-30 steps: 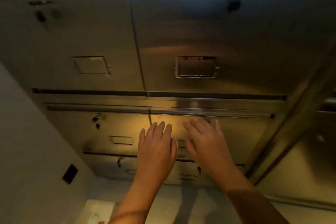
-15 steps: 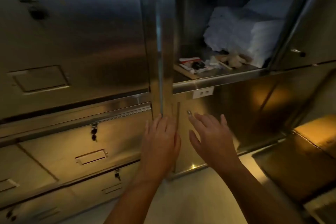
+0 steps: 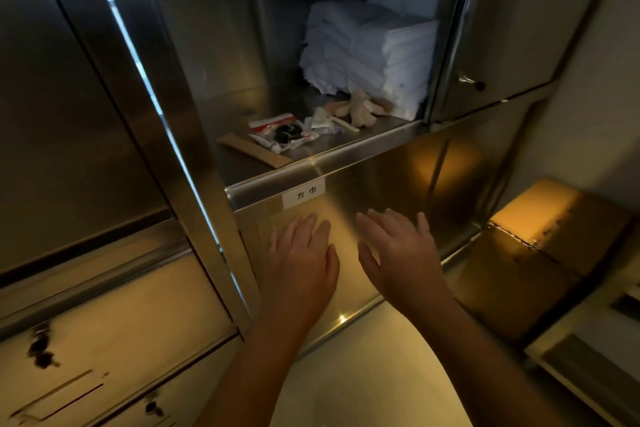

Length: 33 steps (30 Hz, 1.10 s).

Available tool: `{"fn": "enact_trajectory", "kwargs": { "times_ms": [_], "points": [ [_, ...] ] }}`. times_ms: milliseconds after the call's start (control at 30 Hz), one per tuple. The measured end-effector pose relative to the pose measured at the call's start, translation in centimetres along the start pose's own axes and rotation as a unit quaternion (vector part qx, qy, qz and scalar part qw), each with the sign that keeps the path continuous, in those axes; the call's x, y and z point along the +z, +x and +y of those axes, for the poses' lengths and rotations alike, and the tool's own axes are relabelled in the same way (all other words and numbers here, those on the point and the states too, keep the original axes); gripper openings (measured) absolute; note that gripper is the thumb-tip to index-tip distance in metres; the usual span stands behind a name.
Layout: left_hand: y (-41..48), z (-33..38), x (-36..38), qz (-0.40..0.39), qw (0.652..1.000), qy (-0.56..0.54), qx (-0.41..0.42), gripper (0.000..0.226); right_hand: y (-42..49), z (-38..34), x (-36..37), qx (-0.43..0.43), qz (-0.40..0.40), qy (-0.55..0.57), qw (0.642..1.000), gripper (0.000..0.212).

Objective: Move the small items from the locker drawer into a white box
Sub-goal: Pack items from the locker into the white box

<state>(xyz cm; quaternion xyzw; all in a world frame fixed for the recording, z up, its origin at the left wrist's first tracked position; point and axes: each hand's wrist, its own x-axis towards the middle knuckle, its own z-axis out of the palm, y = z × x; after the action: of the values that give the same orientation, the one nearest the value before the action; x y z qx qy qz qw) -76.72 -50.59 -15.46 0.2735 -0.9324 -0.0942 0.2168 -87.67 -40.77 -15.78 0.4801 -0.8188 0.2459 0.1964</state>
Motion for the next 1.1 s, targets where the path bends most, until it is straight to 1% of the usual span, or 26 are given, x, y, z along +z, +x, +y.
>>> {"fn": "enact_trajectory", "kwargs": {
  "times_ms": [100,233,333,467,600,733,833,933,1000,1100],
  "points": [
    [3.7,-0.8,1.5,-0.006,1.0,-0.002,0.016,0.045,2.7,1.5,1.9,0.007,0.0,-0.012,1.0,0.04],
    [9.4,-2.1,3.1,0.012,0.999,-0.016,0.029,0.04,7.5,3.2,4.4,0.006,-0.005,-0.028,1.0,0.043],
    [13.3,-3.2,4.2,0.023,0.999,-0.005,0.039,0.037,11.0,4.2,6.3,0.003,-0.013,-0.029,1.0,0.043],
    [17.8,-4.7,5.3,0.018,0.999,-0.018,0.033,0.037,14.7,5.4,8.6,0.001,-0.03,-0.033,0.999,0.045],
    [20.6,-5.6,6.5,0.038,0.999,-0.018,0.026,0.033,17.2,6.8,10.6,0.002,-0.045,-0.023,0.999,0.044],
    [22.4,-6.5,7.9,0.034,0.999,-0.015,0.006,0.035,19.5,7.8,12.4,-0.022,-0.047,-0.013,0.999,0.043],
    [23.9,-7.1,8.8,0.046,0.999,-0.002,-0.014,0.036,21.7,8.5,13.8,-0.055,-0.066,0.0,0.996,0.044],
    [25.0,-7.8,9.2,0.06,0.996,0.021,-0.062,0.041,24.0,8.7,15.2,-0.098,-0.089,0.033,0.991,0.043],
    [25.3,-8.7,9.4,0.055,0.993,0.031,-0.101,0.045,25.5,8.4,15.9,-0.127,-0.09,0.063,0.986,0.039],
    [25.5,-9.9,9.3,0.073,0.987,0.044,-0.139,0.046,27.2,7.8,17.0,-0.163,-0.09,0.094,0.978,0.039]
  ]
}}
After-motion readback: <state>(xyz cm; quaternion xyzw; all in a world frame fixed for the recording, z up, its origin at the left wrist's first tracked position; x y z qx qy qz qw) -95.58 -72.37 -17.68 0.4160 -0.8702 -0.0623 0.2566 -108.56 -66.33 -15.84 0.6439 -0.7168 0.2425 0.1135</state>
